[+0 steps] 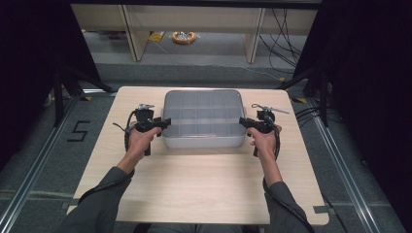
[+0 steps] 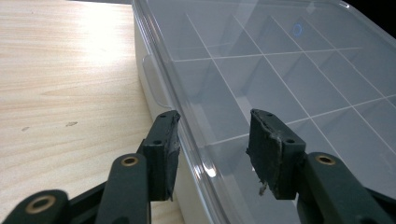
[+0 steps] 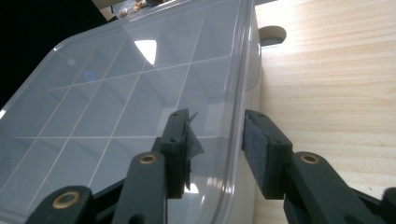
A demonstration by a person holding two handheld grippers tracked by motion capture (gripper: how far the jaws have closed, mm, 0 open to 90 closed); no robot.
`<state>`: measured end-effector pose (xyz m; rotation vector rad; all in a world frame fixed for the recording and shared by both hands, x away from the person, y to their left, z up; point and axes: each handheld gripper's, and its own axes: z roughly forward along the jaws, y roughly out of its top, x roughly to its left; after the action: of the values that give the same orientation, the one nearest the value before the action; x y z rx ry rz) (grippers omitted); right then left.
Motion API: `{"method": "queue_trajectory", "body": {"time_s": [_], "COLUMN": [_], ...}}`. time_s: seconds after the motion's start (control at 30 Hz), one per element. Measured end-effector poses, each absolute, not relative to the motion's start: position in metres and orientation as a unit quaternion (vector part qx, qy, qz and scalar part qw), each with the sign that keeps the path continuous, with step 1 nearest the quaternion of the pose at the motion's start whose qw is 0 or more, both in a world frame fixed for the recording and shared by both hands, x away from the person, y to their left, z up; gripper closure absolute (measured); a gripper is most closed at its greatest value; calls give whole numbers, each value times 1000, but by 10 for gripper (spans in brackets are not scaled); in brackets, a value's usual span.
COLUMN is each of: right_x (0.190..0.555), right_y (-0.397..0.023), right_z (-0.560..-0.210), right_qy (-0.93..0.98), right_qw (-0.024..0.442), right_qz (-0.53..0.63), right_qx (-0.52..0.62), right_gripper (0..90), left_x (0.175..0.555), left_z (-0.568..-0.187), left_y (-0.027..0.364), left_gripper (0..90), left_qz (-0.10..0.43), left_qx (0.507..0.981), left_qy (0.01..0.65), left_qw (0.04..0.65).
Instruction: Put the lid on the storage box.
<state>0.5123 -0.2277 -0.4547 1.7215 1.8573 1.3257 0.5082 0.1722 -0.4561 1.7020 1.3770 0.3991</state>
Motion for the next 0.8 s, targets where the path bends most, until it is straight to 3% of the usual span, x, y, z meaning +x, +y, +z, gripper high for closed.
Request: {"method": "queue_trajectory", "body": {"time_s": [0.67,0.8], "right_x": [504,505], "right_y": [-226,-226], "right_z": [-455,-456], "right_qy": [628,626], "right_qw": [128,124], "right_qz": [463,465], "right_qx": [612,614], "right_gripper": [657,647], "left_x": [512,510], "left_z": [-457,-457], "left_y": [175,174], "left_gripper": [547,512], "left_qz": [146,141], "left_qx": [671,667], "left_qy": [568,573], "left_qw": [454,455]}}
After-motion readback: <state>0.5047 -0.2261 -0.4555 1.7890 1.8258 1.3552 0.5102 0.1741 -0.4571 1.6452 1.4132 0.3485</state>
